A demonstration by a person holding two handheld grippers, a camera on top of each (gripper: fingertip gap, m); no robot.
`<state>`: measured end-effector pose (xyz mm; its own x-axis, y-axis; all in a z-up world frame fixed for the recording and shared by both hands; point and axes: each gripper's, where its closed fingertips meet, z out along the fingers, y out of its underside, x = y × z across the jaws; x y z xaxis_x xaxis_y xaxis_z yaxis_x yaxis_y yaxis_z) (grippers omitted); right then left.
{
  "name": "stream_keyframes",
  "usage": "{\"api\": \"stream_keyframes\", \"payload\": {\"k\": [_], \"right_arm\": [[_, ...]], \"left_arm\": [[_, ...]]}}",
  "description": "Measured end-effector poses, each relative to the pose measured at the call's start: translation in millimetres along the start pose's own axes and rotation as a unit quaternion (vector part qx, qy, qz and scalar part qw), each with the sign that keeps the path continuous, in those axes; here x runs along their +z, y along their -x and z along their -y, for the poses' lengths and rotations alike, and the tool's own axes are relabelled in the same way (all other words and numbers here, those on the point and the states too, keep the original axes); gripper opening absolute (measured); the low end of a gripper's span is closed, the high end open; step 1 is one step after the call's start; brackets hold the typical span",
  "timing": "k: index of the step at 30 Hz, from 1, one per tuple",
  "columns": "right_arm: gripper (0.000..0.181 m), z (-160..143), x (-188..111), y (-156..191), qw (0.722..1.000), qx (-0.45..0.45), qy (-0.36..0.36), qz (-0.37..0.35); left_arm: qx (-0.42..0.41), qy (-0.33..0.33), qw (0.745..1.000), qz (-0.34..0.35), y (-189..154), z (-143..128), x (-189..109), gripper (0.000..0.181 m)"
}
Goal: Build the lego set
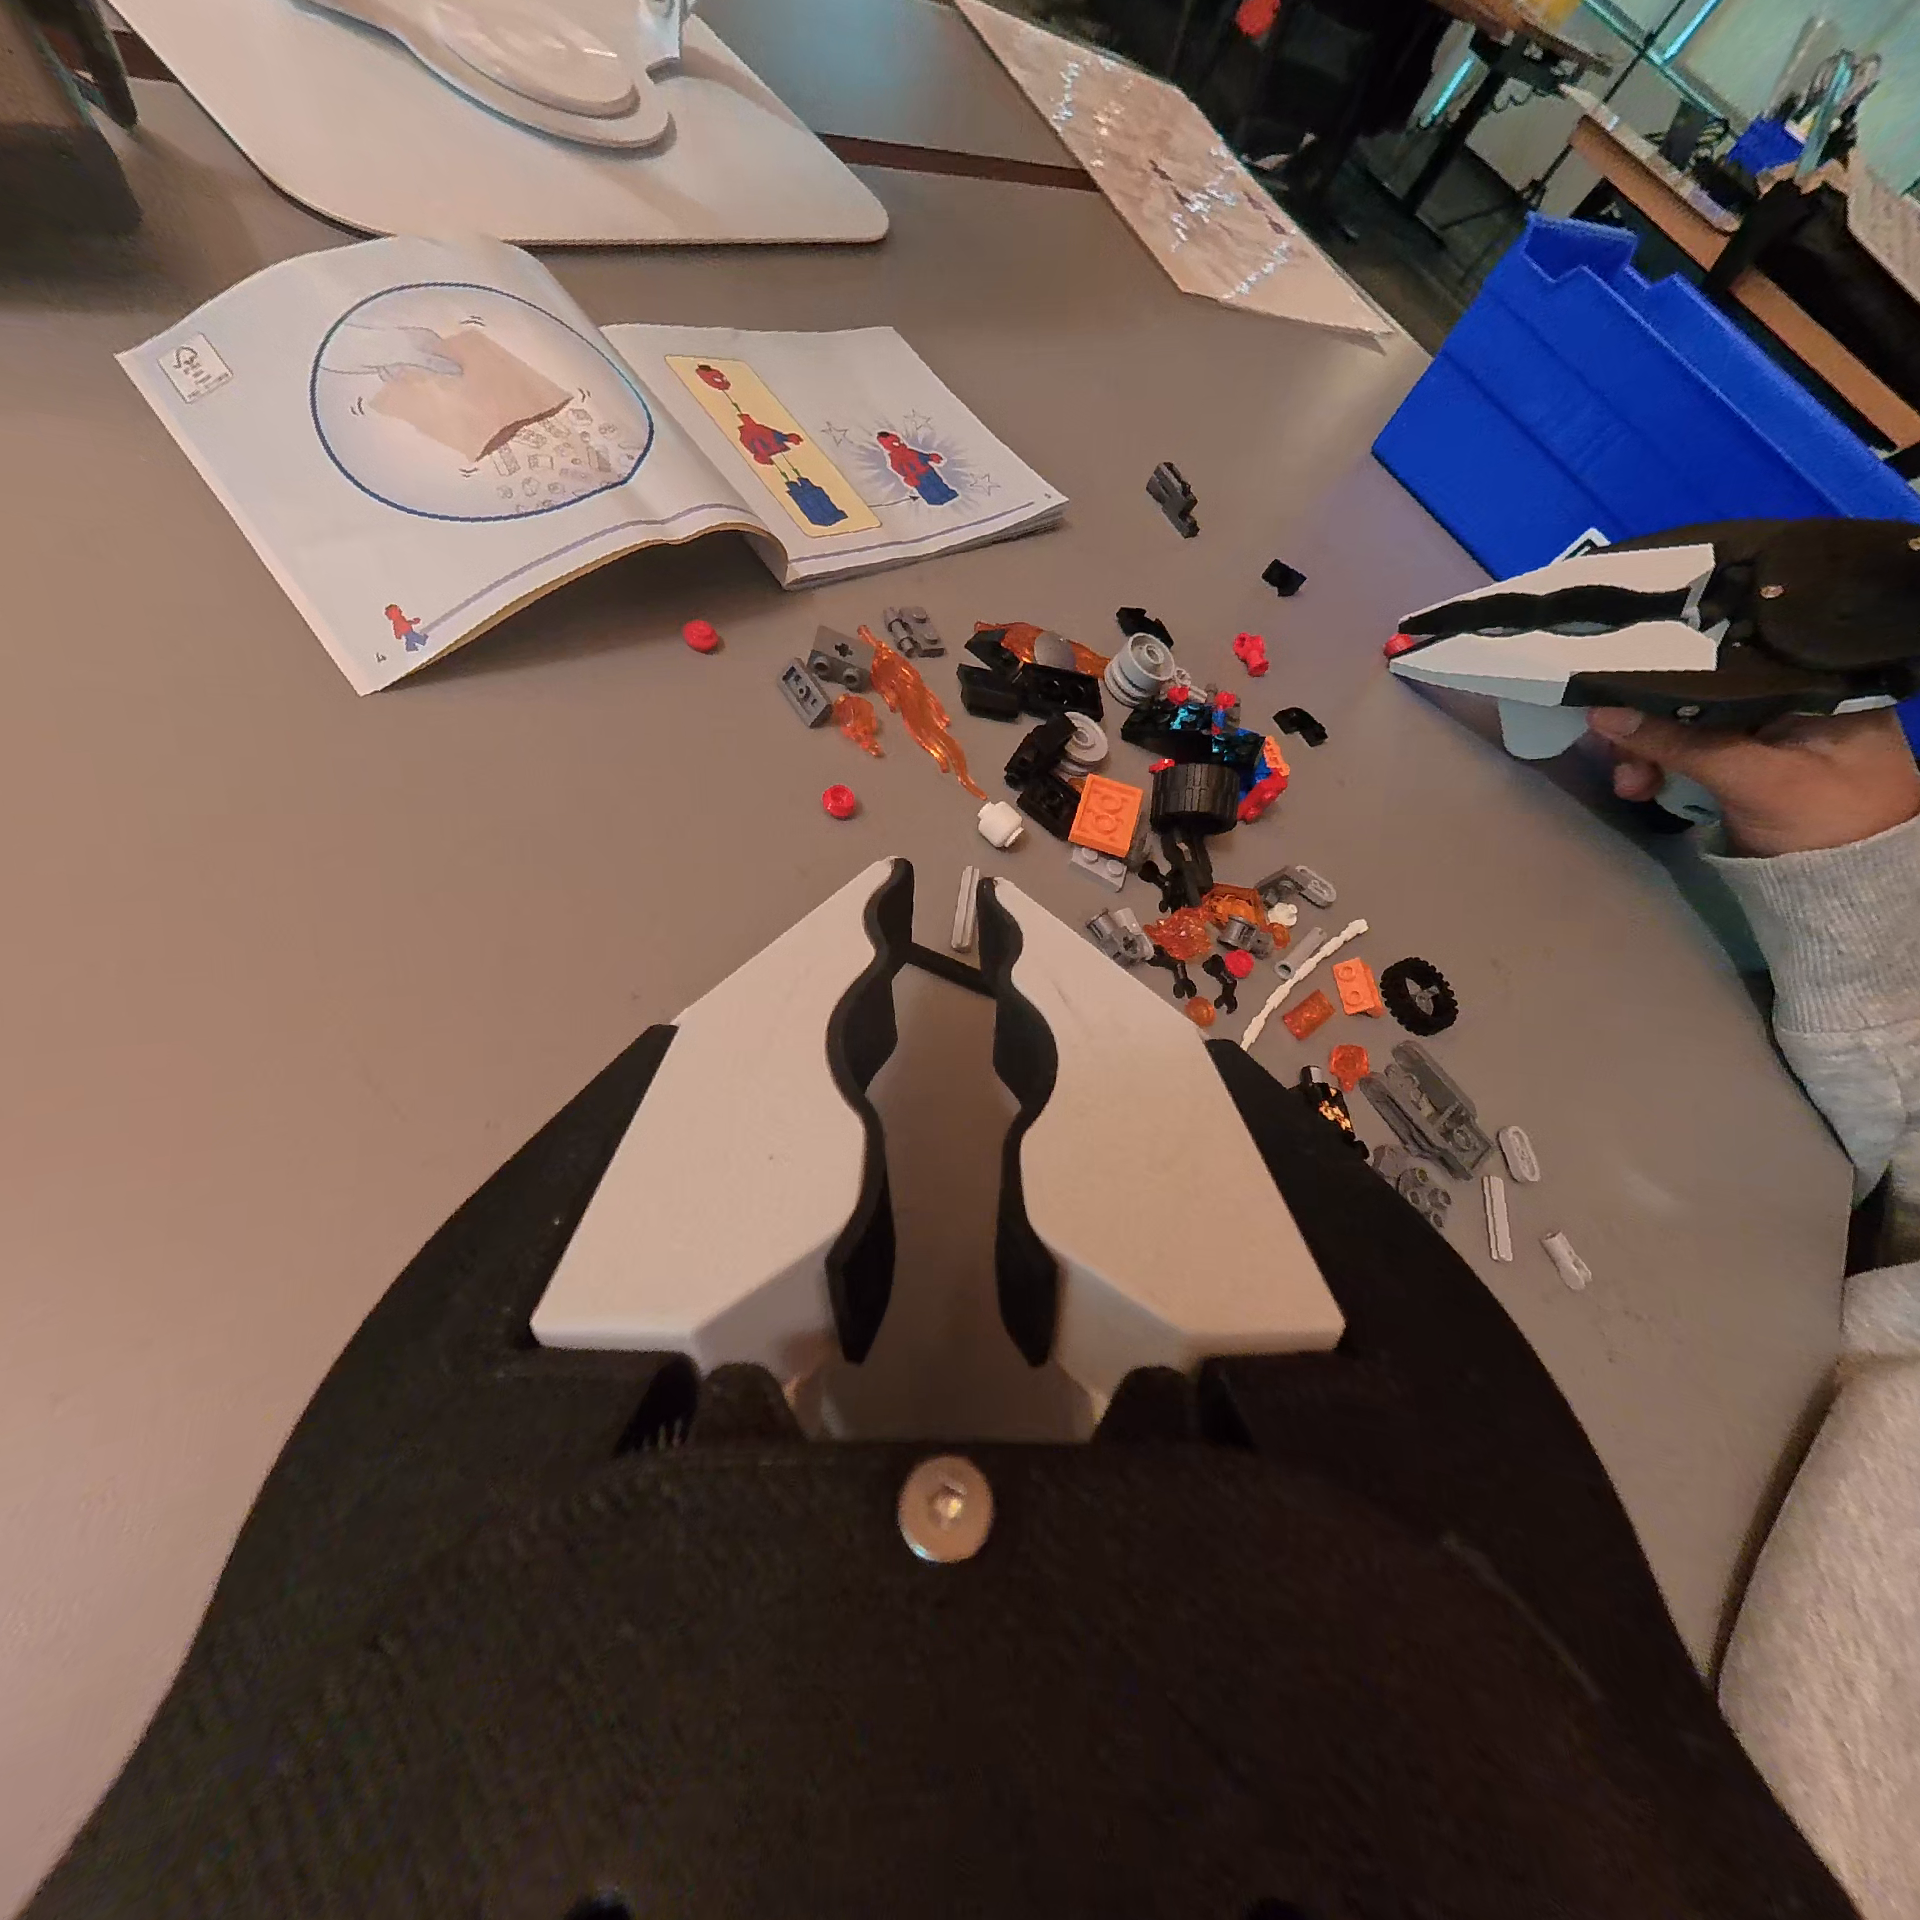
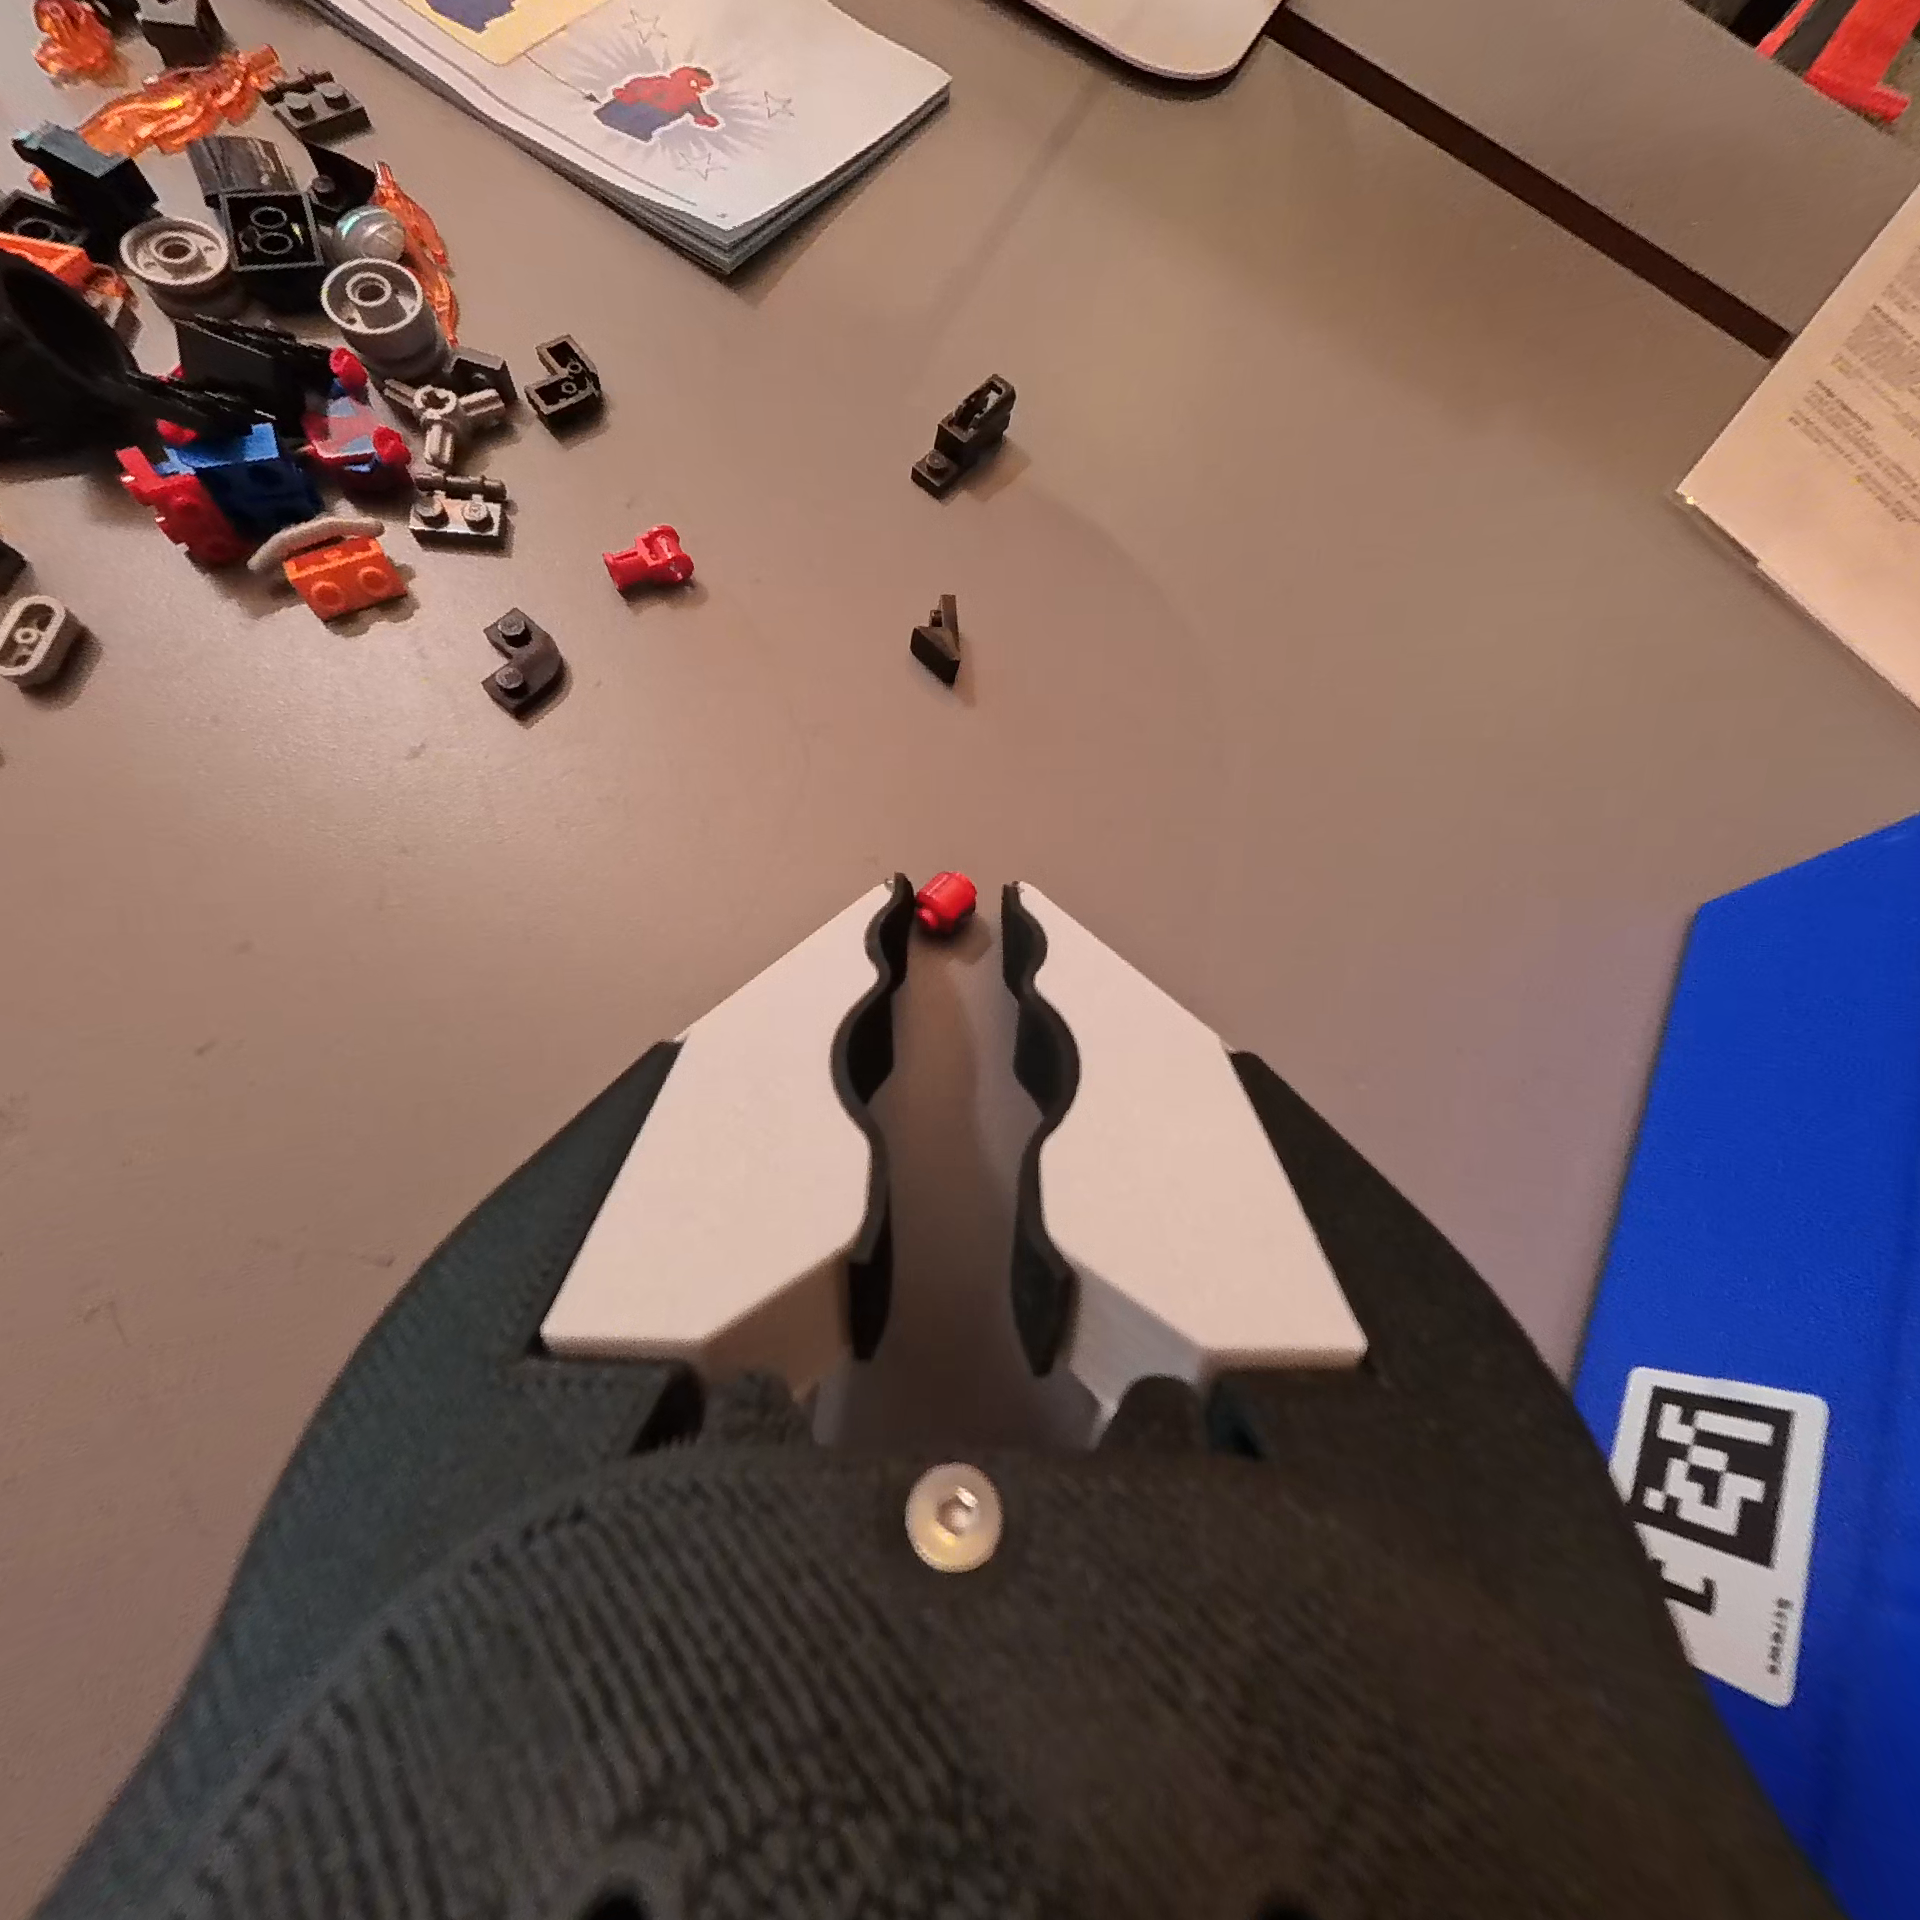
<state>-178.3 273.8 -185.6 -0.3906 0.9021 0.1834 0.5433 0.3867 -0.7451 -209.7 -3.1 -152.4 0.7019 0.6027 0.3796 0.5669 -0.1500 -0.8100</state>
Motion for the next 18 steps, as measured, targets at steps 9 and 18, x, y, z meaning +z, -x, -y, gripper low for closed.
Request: {"api": "stream_keyframes", "payload": {"k": [9,18], "right_arm": [[0.029,5,-3,-5,1.000,0.002,-0.016,-0.016],[0.017,52,-28,11,0.989,-0.024,-0.146,-0.003]], "left_arm": [[-0.002,0.001,1.000,-0.001,0,0,0,0.011],[0.003,0.006,1.000,0.000,-1,-1,1,0.011]]}}
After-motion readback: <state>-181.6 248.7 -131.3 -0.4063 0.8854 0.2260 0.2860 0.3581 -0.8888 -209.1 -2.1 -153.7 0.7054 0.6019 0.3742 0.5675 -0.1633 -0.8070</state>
